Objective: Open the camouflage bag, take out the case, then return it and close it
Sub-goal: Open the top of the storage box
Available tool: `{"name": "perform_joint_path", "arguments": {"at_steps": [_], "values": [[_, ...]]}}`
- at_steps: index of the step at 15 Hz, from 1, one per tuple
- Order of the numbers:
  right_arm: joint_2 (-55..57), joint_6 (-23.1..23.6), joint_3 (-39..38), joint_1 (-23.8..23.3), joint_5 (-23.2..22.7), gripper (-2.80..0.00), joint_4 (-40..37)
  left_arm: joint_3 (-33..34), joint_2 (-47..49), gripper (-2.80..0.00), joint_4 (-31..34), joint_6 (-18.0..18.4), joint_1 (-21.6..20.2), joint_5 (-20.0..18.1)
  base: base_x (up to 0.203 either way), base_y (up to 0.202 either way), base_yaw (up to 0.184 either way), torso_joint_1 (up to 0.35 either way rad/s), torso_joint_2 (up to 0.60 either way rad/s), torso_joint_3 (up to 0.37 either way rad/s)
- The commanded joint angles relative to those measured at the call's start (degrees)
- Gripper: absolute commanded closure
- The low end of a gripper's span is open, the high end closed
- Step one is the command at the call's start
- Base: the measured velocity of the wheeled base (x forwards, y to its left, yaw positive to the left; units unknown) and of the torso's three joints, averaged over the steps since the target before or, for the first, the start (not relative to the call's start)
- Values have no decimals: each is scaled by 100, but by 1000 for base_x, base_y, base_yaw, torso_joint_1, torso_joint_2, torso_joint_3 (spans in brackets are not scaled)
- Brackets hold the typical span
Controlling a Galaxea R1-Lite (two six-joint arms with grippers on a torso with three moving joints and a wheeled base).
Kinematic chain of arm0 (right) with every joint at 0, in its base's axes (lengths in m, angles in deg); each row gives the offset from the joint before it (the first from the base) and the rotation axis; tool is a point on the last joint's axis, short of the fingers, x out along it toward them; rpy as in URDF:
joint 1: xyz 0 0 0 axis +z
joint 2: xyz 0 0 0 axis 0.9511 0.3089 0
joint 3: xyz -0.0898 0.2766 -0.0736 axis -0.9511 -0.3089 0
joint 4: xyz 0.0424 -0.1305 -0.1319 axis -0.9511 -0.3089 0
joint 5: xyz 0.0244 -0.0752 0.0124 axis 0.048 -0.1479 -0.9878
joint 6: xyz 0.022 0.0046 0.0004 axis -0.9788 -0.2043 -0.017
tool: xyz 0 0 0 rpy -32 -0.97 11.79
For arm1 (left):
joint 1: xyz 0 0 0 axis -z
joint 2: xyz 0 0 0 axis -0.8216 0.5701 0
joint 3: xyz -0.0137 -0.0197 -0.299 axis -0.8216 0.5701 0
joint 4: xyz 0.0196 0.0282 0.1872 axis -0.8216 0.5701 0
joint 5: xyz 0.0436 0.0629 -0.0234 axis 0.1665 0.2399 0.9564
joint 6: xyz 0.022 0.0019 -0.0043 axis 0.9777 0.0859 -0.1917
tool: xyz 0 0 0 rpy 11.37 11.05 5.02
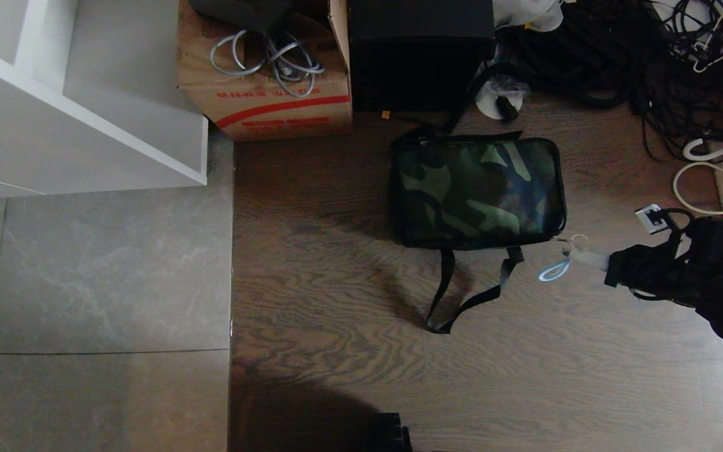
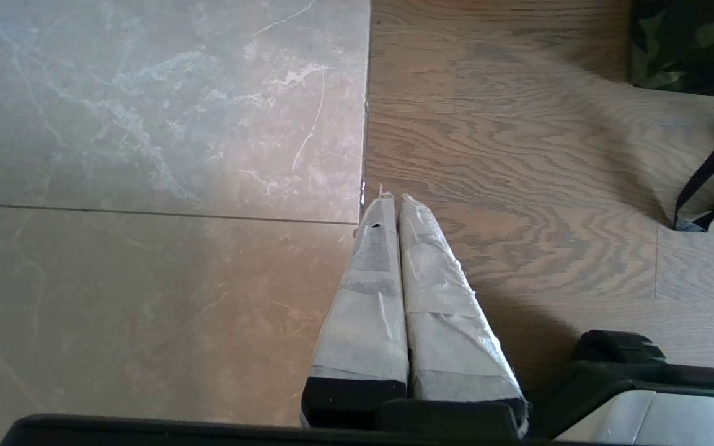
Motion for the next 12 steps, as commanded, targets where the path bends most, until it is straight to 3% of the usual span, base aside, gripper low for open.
{"name": "perform_joint_path", "arguments": {"at_steps": [1, 12], "values": [[-160, -538, 162, -16, -24, 0, 44, 62, -2, 0, -1, -3, 0, 3, 0, 0, 0, 0, 0, 0], [-226, -562, 160, -237, 21, 0, 52, 62, -2, 0, -4, -3, 0, 3, 0, 0, 0, 0, 0, 0]]}}
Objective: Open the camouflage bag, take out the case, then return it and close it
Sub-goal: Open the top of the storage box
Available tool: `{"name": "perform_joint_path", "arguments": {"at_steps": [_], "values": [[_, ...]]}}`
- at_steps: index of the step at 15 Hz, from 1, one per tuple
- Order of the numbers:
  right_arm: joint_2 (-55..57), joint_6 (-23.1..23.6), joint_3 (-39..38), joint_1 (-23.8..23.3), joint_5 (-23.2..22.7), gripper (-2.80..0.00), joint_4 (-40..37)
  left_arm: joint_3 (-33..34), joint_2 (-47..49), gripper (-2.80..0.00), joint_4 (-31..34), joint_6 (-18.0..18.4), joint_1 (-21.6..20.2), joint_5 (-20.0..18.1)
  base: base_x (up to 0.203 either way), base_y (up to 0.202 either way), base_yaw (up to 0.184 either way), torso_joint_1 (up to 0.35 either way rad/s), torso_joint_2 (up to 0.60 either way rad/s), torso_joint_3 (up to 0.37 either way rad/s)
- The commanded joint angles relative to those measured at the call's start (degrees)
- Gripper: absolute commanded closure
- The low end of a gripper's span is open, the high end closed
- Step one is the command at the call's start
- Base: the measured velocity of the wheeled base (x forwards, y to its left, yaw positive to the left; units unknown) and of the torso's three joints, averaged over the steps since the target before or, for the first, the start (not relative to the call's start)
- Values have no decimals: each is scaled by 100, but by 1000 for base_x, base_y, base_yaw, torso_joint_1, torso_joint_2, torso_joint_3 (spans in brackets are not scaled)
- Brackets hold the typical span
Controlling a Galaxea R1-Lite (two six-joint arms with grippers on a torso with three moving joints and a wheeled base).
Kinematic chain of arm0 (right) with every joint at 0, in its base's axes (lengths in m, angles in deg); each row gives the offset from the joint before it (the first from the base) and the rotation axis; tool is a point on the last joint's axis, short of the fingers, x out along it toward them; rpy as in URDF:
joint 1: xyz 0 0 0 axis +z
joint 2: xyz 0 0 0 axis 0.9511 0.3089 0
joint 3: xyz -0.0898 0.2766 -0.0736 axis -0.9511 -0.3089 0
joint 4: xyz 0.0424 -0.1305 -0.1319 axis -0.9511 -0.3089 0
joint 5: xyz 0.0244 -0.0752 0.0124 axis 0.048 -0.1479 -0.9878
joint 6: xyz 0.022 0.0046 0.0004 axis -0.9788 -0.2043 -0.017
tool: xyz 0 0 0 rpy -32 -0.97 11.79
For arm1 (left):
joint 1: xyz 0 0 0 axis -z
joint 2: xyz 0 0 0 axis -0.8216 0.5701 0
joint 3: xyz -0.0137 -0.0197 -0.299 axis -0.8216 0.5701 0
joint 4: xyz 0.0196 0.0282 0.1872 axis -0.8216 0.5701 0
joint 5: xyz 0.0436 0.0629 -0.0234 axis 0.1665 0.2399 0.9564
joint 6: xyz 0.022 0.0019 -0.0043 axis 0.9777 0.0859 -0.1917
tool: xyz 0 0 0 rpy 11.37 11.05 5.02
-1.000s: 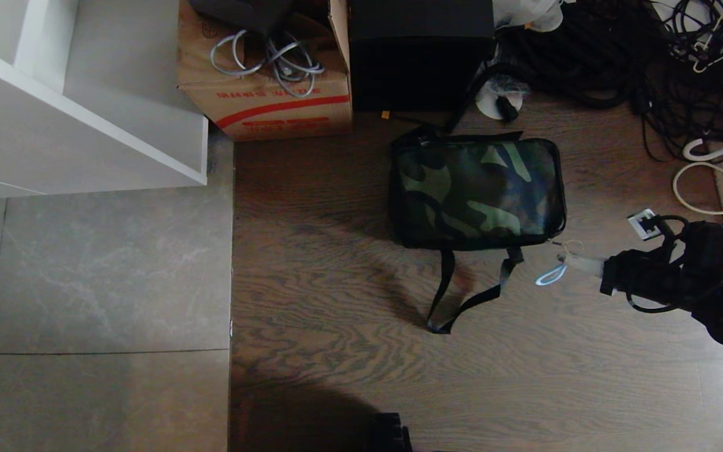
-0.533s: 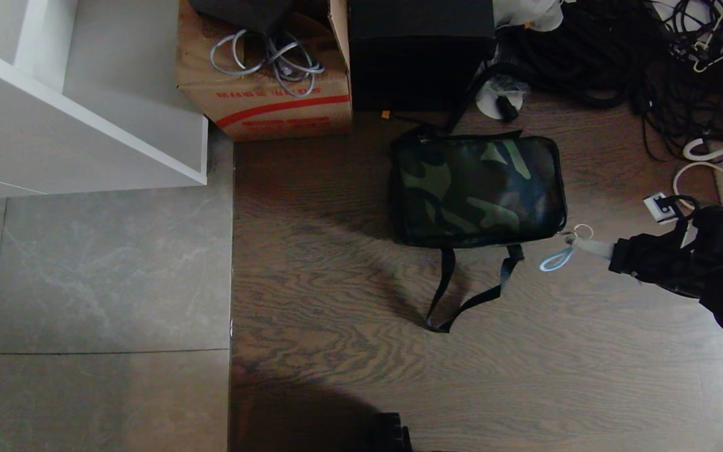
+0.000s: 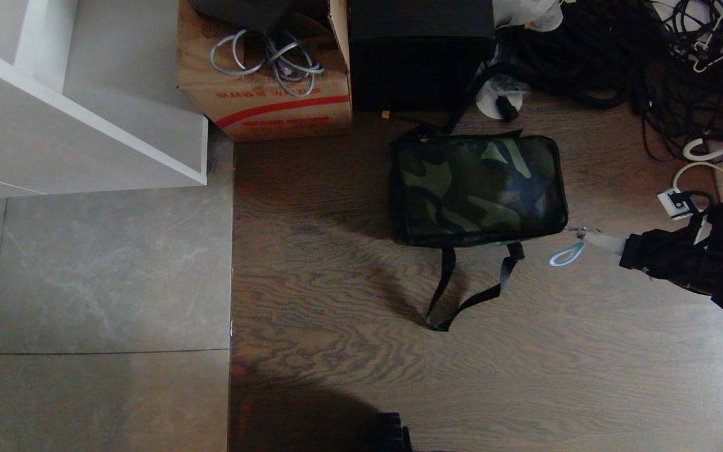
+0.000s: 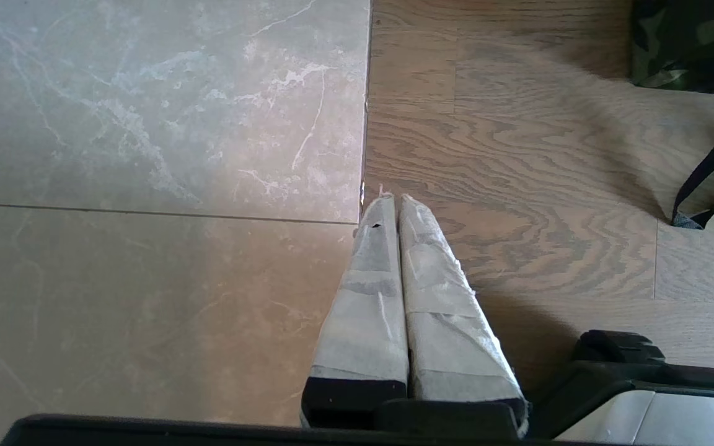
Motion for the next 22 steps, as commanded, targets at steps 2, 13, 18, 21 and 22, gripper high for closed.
{"name": "perform_joint_path", "arguments": {"at_steps": [2, 13, 18, 21, 22], "values": [[116, 15, 105, -58, -16, 0, 74, 62, -2, 0, -4, -5, 0, 4, 0, 0, 0, 0, 0, 0], [444, -1074, 1312, -57, -64, 0, -153, 62, -2, 0, -4, -5, 0, 4, 0, 0, 0, 0, 0, 0], [737, -1075, 1824, -27, -61, 0, -143, 62, -2, 0, 3, -5, 0, 4, 0, 0, 0, 0, 0, 0], [911, -1081, 2253, 39, -57, 0, -160, 62, -2, 0, -4, -5, 0, 4, 0, 0, 0, 0, 0, 0], [945, -1110, 2398, 48, -59, 0, -187, 62, -2, 0, -4, -5, 0, 4, 0, 0, 0, 0, 0, 0]]}}
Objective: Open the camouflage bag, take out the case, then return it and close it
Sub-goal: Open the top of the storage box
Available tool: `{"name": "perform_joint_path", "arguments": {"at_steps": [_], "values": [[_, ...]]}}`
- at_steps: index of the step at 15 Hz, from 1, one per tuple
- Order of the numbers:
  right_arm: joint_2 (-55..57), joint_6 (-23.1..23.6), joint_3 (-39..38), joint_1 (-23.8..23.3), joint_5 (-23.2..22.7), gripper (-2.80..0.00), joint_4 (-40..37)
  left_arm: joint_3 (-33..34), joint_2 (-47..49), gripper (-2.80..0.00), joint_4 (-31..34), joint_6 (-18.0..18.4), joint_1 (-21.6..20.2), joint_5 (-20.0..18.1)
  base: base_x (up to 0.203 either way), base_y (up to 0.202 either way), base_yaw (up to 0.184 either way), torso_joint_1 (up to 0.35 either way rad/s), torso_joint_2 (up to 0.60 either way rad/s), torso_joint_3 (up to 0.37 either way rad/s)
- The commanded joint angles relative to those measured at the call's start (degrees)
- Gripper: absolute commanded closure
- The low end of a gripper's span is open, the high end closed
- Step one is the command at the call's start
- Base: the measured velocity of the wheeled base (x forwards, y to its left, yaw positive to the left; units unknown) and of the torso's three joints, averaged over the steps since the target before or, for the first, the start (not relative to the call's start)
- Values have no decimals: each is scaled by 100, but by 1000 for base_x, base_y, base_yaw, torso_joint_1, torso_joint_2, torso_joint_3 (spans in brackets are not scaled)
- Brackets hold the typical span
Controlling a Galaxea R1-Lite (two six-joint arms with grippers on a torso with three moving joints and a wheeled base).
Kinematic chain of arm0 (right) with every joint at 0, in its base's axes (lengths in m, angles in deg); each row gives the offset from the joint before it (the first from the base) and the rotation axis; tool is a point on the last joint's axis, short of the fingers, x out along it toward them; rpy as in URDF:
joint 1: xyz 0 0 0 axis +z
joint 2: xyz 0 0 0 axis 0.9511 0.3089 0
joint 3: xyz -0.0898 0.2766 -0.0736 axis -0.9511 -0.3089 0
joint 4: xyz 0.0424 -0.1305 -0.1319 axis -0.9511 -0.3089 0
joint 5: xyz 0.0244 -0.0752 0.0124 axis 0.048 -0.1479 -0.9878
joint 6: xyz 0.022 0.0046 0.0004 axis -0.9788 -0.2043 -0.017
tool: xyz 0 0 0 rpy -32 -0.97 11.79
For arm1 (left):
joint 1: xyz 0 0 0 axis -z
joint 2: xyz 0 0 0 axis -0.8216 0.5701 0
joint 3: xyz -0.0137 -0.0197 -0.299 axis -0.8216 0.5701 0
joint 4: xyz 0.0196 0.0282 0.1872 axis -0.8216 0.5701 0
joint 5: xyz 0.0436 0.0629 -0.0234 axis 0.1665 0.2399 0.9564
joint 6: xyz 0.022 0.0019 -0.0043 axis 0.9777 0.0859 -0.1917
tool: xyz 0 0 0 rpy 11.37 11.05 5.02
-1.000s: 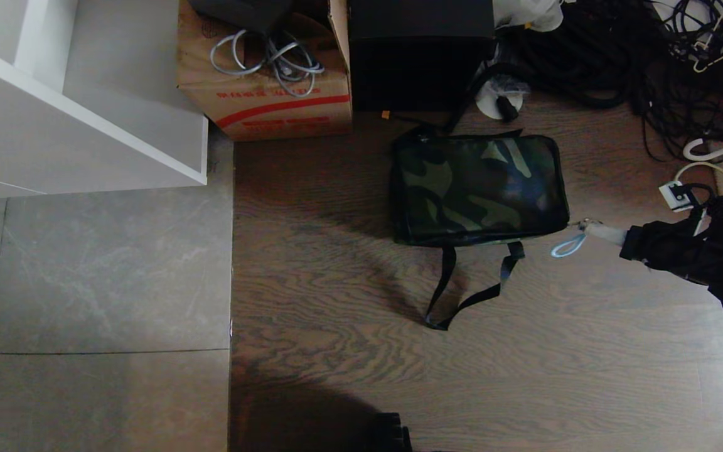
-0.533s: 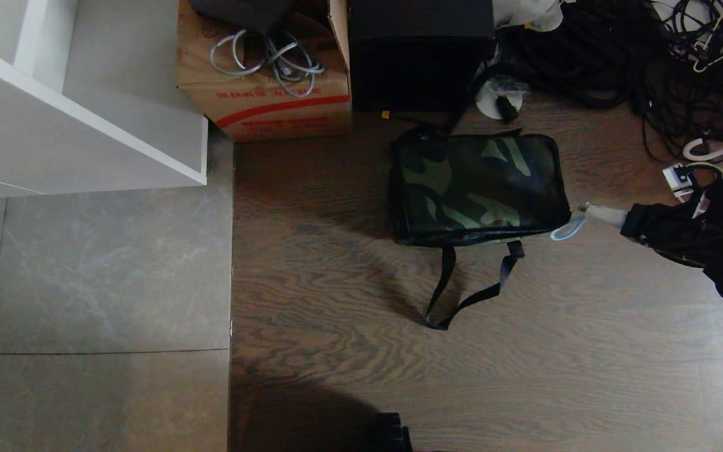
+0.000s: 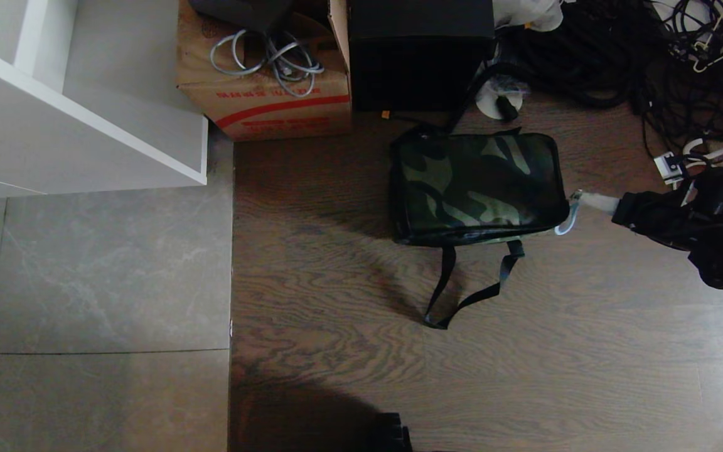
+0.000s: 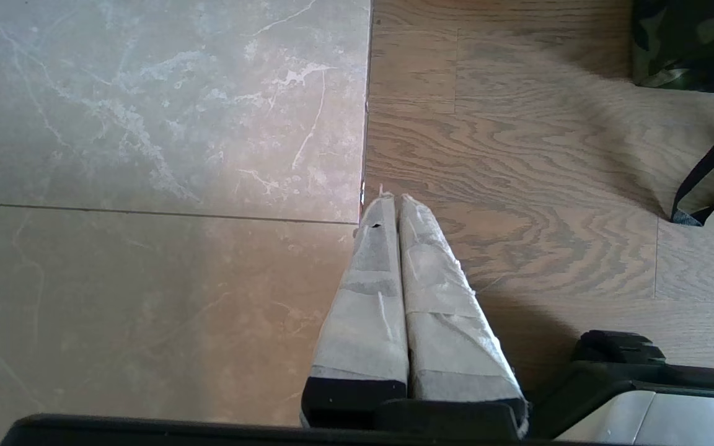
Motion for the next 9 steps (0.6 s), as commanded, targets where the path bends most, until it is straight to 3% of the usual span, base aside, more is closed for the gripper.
{"name": "perform_joint_path", "arguments": {"at_steps": [1, 4, 9], "values": [[148, -163, 348, 45, -36, 0, -12, 62, -2, 0, 3, -5, 0, 3, 0, 0, 0, 0, 0, 0], [160, -899, 579, 195, -38, 0, 31, 62, -2, 0, 3, -5, 0, 3, 0, 0, 0, 0, 0, 0], [203, -922, 695, 424, -20, 0, 59, 62, -2, 0, -4, -5, 0, 3, 0, 0, 0, 0, 0, 0]]}}
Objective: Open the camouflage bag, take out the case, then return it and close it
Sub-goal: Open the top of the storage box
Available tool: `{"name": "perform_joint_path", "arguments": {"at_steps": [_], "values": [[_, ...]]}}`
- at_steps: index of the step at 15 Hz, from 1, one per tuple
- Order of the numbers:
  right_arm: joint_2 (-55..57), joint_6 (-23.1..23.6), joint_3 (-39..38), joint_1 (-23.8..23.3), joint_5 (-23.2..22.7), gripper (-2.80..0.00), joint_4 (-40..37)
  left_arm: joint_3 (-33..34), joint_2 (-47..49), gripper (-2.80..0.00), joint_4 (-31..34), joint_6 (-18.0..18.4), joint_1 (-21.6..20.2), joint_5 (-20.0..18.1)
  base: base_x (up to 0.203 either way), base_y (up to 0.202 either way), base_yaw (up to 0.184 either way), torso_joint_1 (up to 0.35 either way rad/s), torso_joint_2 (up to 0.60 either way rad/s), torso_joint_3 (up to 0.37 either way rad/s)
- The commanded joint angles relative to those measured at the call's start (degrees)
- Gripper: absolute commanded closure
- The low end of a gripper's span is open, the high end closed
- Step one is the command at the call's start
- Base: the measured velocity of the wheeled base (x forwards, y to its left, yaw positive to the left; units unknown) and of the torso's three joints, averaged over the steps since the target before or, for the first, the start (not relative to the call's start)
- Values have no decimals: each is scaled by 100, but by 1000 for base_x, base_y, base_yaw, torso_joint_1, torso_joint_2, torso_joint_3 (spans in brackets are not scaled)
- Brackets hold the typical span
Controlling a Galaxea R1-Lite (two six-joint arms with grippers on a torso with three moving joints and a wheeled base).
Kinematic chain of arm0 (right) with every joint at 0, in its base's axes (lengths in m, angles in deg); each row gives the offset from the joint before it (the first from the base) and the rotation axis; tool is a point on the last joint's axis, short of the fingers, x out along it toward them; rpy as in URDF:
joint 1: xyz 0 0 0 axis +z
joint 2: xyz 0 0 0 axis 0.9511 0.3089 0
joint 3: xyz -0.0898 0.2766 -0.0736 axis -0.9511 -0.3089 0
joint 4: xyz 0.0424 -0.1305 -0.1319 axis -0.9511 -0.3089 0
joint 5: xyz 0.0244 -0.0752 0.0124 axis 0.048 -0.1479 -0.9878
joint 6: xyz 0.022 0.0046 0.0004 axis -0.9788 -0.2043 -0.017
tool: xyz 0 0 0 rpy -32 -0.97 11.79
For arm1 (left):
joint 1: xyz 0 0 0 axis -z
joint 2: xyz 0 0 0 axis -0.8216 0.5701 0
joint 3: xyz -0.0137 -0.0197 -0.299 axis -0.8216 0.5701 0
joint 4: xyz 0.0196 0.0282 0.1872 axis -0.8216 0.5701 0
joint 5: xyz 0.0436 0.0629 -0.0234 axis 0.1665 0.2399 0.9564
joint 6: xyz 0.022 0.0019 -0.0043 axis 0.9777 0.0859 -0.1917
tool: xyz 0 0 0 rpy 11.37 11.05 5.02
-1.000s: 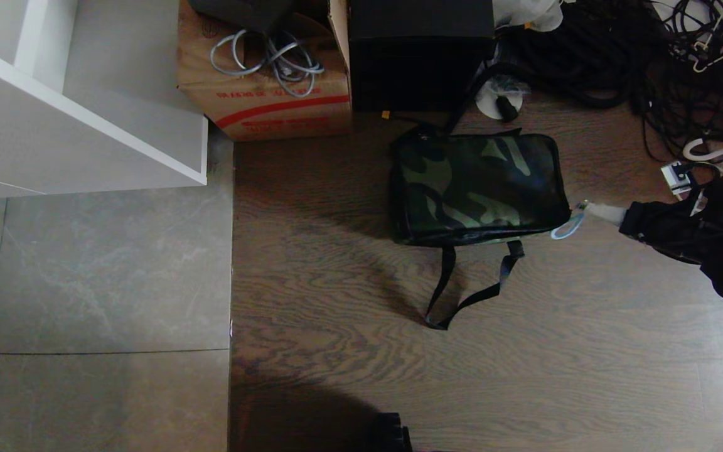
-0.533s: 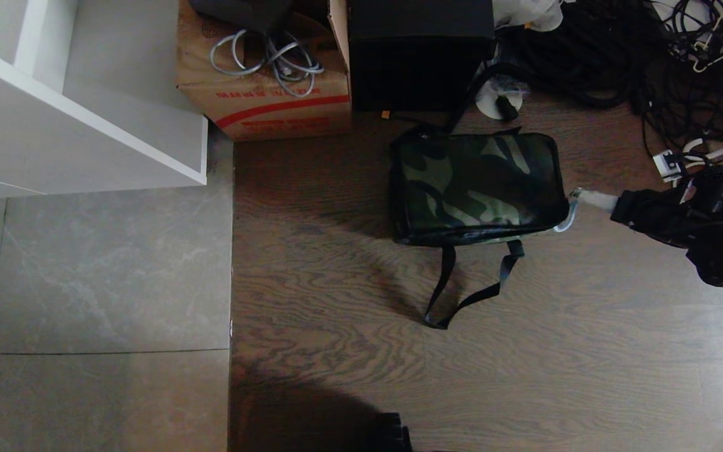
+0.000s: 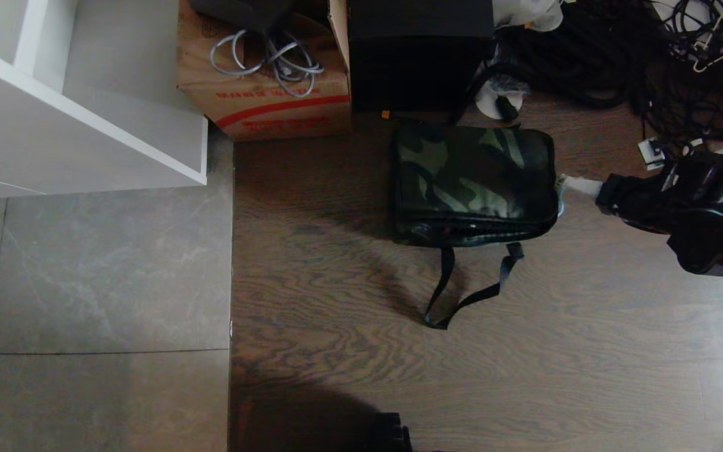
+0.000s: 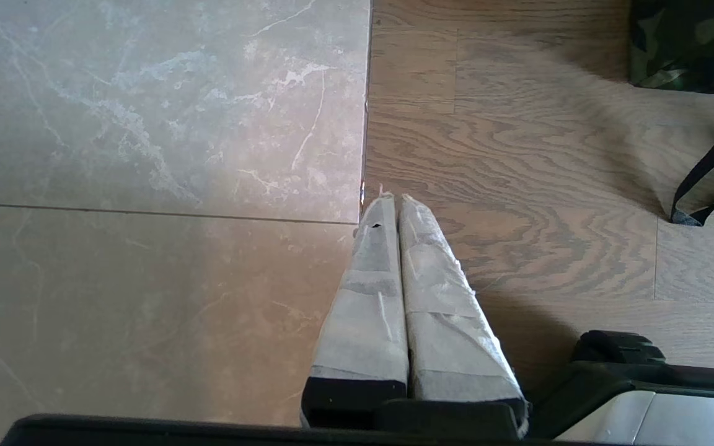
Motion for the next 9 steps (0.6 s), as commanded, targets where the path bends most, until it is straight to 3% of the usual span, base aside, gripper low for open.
{"name": "perform_joint_path", "arguments": {"at_steps": [1, 9], "values": [[50, -3, 102, 47, -31, 0, 57, 62, -2, 0, -3, -3, 0, 4, 0, 0, 0, 0, 0, 0], [189, -10, 512, -95, -78, 0, 20, 62, -2, 0, -3, -3, 0, 4, 0, 0, 0, 0, 0, 0]]}}
